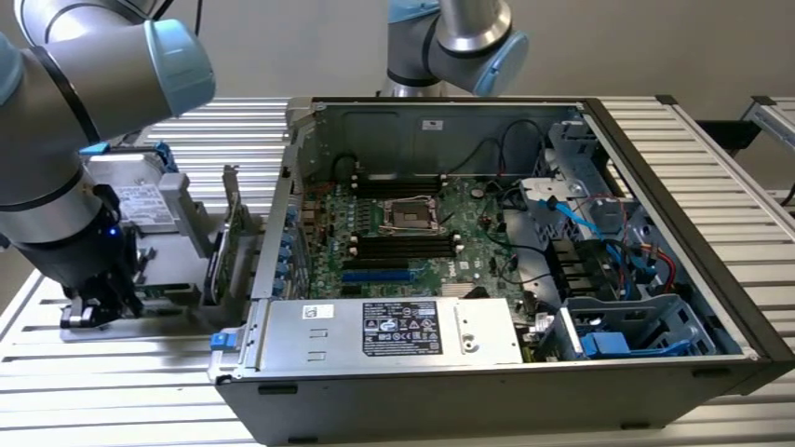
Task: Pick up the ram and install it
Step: 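Pick up the ram and move it above insertion slot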
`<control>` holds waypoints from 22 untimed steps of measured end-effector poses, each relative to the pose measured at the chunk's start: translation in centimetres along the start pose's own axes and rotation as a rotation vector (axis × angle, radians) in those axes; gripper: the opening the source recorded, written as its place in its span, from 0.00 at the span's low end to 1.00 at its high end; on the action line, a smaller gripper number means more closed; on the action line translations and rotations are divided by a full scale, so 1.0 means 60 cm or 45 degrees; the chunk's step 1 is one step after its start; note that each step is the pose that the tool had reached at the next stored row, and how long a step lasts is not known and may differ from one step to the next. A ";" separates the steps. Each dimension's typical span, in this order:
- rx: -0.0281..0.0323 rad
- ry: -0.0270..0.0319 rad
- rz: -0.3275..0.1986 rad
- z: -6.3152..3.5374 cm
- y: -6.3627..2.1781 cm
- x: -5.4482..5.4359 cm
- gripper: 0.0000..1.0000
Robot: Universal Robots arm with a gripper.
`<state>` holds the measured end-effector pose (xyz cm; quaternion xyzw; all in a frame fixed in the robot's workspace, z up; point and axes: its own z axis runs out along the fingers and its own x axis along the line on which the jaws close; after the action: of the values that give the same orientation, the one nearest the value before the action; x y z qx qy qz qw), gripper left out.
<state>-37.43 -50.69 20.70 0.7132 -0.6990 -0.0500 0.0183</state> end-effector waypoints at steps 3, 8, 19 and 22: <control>-0.0035 0.0001 0.000 -0.005 0.000 0.000 0.14; -0.0081 0.0000 0.000 -0.013 0.000 -0.001 0.14; -0.0212 0.0017 0.001 -0.034 0.000 -0.001 0.14; -0.0295 0.0016 0.001 -0.045 0.000 -0.002 0.14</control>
<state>-37.17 -50.69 23.36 0.7126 -0.6987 -0.0577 0.0270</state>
